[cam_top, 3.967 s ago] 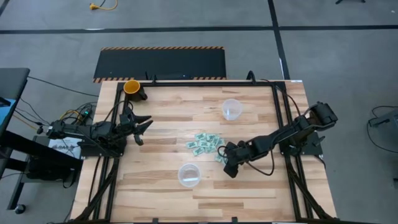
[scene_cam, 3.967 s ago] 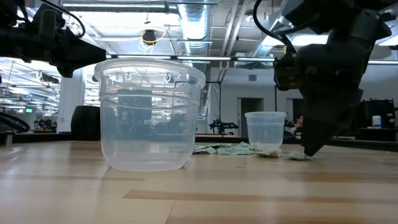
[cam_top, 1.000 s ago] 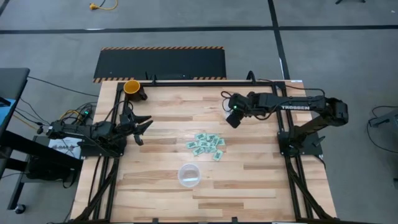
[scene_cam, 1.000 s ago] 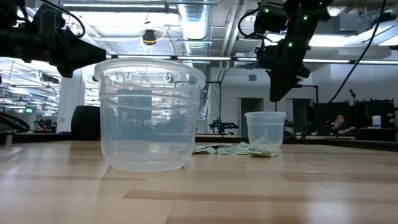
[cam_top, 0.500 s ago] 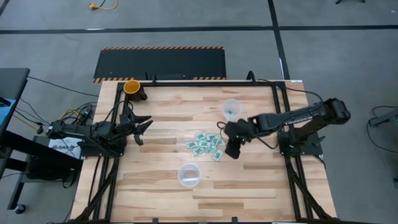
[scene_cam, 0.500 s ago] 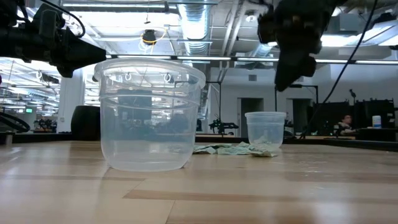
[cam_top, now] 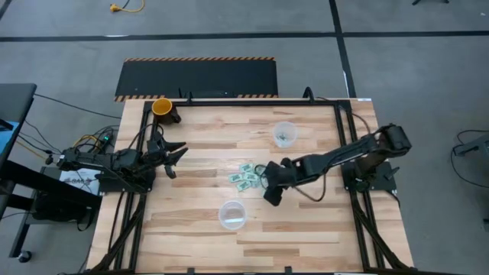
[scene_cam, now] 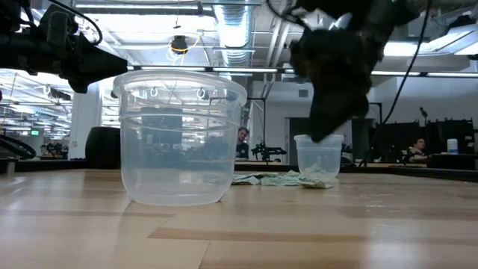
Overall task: Pick and place Stevia / Truvia into bins
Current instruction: Put the stevia packet into the top transparent container
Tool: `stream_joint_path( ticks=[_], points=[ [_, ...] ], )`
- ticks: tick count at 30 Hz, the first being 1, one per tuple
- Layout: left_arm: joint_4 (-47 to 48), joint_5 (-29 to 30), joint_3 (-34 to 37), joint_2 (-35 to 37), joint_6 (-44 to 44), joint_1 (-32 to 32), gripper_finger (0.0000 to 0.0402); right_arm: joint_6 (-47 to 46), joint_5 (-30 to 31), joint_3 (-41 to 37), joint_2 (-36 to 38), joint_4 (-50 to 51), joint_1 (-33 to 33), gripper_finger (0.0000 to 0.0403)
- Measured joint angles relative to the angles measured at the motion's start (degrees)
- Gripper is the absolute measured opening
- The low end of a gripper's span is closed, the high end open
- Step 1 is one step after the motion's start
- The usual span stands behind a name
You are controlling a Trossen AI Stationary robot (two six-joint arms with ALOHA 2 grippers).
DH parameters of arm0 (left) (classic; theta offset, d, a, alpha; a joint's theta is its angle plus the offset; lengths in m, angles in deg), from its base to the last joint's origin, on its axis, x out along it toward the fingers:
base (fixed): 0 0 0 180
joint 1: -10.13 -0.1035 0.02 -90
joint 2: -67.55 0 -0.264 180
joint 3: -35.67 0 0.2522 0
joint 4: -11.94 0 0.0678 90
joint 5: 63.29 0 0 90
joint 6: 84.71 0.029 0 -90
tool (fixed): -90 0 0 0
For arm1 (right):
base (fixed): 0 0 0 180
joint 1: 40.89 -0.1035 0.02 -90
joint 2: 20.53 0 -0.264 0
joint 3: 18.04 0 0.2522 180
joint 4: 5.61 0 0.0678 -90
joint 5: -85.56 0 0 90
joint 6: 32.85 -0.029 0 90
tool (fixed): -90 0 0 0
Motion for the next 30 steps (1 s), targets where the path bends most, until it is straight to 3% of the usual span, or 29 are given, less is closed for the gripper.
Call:
stream_joint_path(
  ticks=[13,17,24,30],
  points=[
    [0.0,0.0,0.0,0.0,0.0,0.0,0.0104,-5.0,-0.7,3.8,-10.3,0.0,-2.0,0.0233],
    [0.0,0.0,0.0,0.0,0.0,0.0,0.0104,-6.3,-0.3,4.0,-12.7,0.6,-2.2,0.0238],
    [0.0,0.0,0.0,0.0,0.0,0.0,0.0104,-11.4,1.7,4.2,-14.8,1.9,-4.0,0.0194],
    [0.0,0.0,0.0,0.0,0.0,0.0,0.0104,-16.7,-0.6,3.5,-10.8,5.7,-5.2,0.0094]
  ],
)
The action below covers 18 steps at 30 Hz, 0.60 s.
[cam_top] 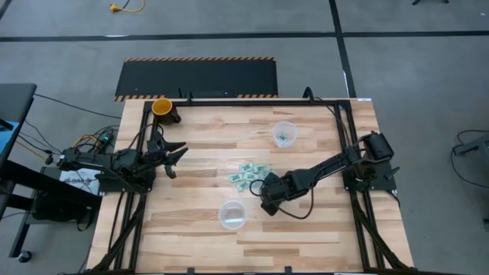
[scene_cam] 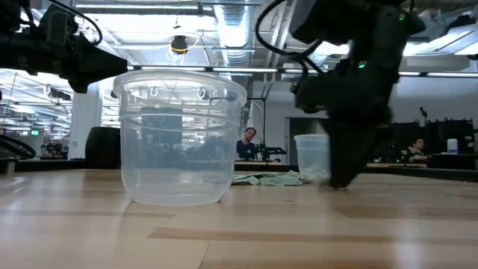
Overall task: Pick and place Stevia / Truvia into bins
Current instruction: Put the stevia packet into the top transparent container
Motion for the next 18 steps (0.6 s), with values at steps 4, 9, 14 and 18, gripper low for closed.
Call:
stream_joint_path(
  ticks=[4,9,14,18],
  points=[
    [0.0,0.0,0.0,0.0,0.0,0.0,0.0104,-2.3,-0.5,-0.2,4.2,2.0,-1.3,0.0017],
    [0.0,0.0,0.0,0.0,0.0,0.0,0.0104,-7.2,3.1,-0.1,10.8,5.4,-2.3,0.0011],
    [0.0,0.0,0.0,0.0,0.0,0.0,0.0104,-9.7,15.6,-0.1,18.3,9.2,-1.4,0.0005],
    [0.0,0.0,0.0,0.0,0.0,0.0,0.0104,-9.7,25.5,0.0,23.4,12.9,2.3,0.0001]
  ],
)
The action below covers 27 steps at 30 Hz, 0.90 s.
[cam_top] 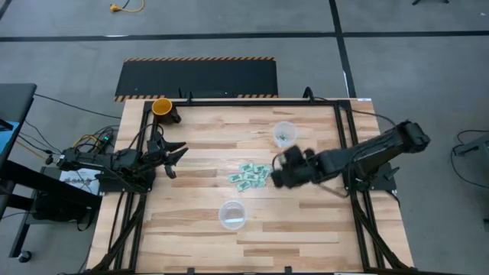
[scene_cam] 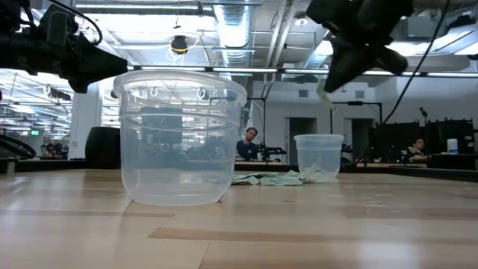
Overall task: Pick and place Stevia / Truvia into bins
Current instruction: Put the stevia packet into the top transparent container
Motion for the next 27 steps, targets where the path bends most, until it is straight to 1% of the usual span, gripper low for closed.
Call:
stream_joint_path(
  ticks=[2,4,8,14,19,23,27],
  points=[
    [0.0,0.0,0.0,0.0,0.0,0.0,0.0104,1.1,2.0,0.1,1.7,1.4,2.9,0.0003],
    [0.0,0.0,0.0,0.0,0.0,0.0,0.0104,4.1,2.0,0.1,2.8,2.3,6.4,0.0003],
    [0.0,0.0,0.0,0.0,0.0,0.0,0.0104,12.4,-0.7,0.1,3.7,2.0,13.8,0.0002],
    [0.0,0.0,0.0,0.0,0.0,0.0,0.0104,25.6,-8.7,0.1,3.6,-0.1,24.4,0.0002],
    [0.0,0.0,0.0,0.0,0.0,0.0,0.0104,33.5,-16.5,0.1,3.6,-2.6,31.5,0.0012],
    [0.0,0.0,0.0,0.0,0.0,0.0,0.0104,38.7,-23.6,0.1,3.6,-3.2,35.2,0.0035],
    [0.0,0.0,0.0,0.0,0.0,0.0,0.0104,42.7,-25.9,0.1,3.6,-3.1,36.8,0.0073]
  ],
)
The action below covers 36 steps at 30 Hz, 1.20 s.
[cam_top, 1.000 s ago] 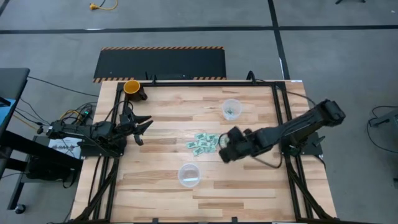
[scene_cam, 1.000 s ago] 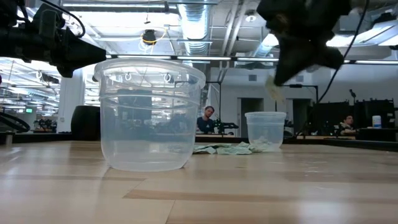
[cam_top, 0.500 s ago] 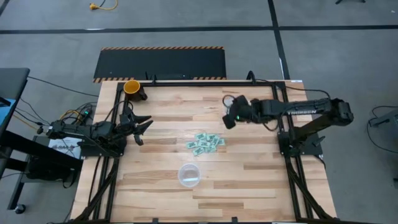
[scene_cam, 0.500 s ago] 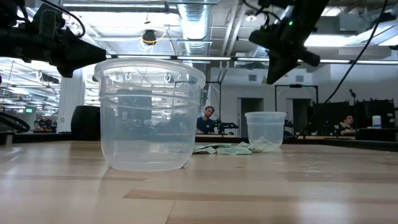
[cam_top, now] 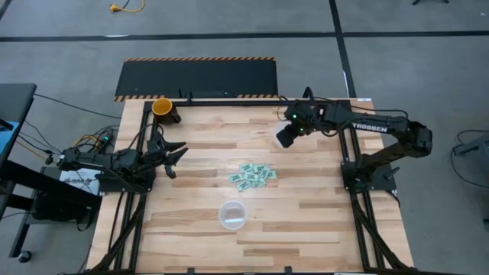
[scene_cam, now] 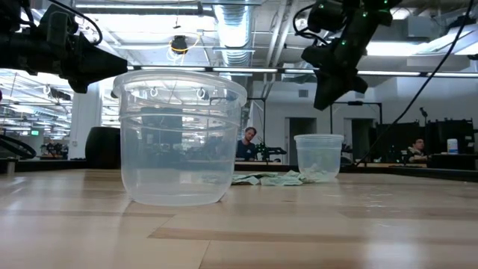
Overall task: Pick and place Stevia / Truvia into bins
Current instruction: Put the stevia packet into the top transparent container
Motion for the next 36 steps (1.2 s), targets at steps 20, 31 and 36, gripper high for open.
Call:
stream_joint_path(
  ticks=[20,31,36],
  points=[
    [0.0,0.0,0.0,0.0,0.0,0.0,0.0104,15.2,-11.8,0.2,-3.9,-0.4,-15.6,0.0139],
    [0.0,0.0,0.0,0.0,0.0,0.0,0.0104,14.5,-4.0,0.1,-17.1,-1.9,-23.8,0.0118],
    [0.0,0.0,0.0,0.0,0.0,0.0,0.0104,14.9,-2.4,0.1,-20.3,-4.6,-23.1,0.0119]
  ],
)
